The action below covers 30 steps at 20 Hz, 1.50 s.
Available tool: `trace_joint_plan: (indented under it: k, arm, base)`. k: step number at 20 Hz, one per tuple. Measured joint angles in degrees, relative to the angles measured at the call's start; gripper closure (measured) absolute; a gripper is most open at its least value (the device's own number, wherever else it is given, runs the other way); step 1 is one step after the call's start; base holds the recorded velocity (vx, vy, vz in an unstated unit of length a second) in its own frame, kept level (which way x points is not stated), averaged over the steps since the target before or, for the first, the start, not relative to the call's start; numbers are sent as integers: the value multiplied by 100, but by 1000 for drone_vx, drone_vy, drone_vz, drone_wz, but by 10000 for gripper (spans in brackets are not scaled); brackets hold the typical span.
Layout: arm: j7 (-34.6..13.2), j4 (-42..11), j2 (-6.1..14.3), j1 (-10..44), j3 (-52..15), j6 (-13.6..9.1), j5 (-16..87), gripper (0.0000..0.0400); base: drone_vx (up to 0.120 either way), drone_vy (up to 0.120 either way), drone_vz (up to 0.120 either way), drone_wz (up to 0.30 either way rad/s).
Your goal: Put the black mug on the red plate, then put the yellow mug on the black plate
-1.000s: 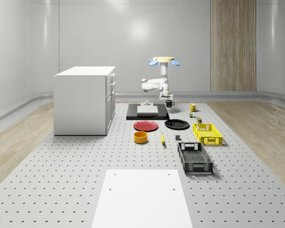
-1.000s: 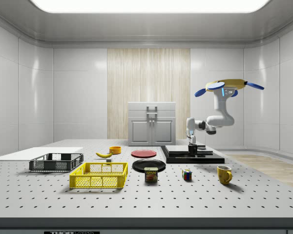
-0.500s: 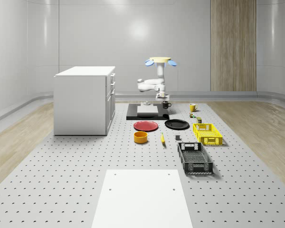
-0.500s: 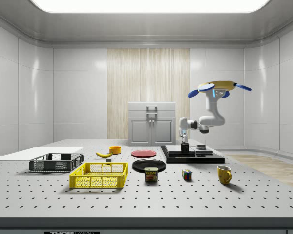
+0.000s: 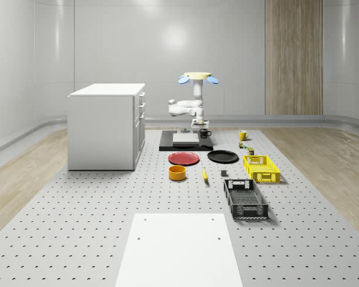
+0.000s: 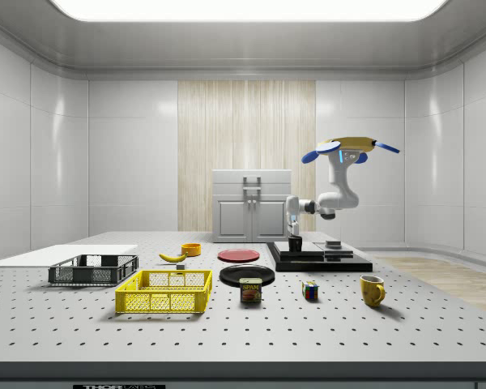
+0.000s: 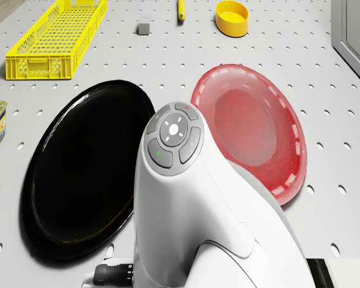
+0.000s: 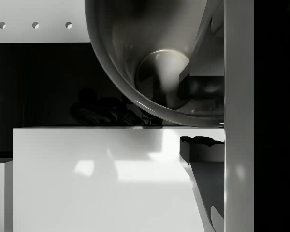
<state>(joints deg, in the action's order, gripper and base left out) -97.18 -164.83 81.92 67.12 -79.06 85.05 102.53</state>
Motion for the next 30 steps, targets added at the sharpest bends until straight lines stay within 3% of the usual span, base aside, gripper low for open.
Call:
trace_joint_plan:
  k: [24, 30]
  arm:
    - [-50, 12, 297, 60, -49, 277, -123, 290]
    - [-60, 14, 358, 72, -58, 334, -147, 290]
  base:
    - [120, -120, 0, 0]
    - [120, -7, 0, 0]
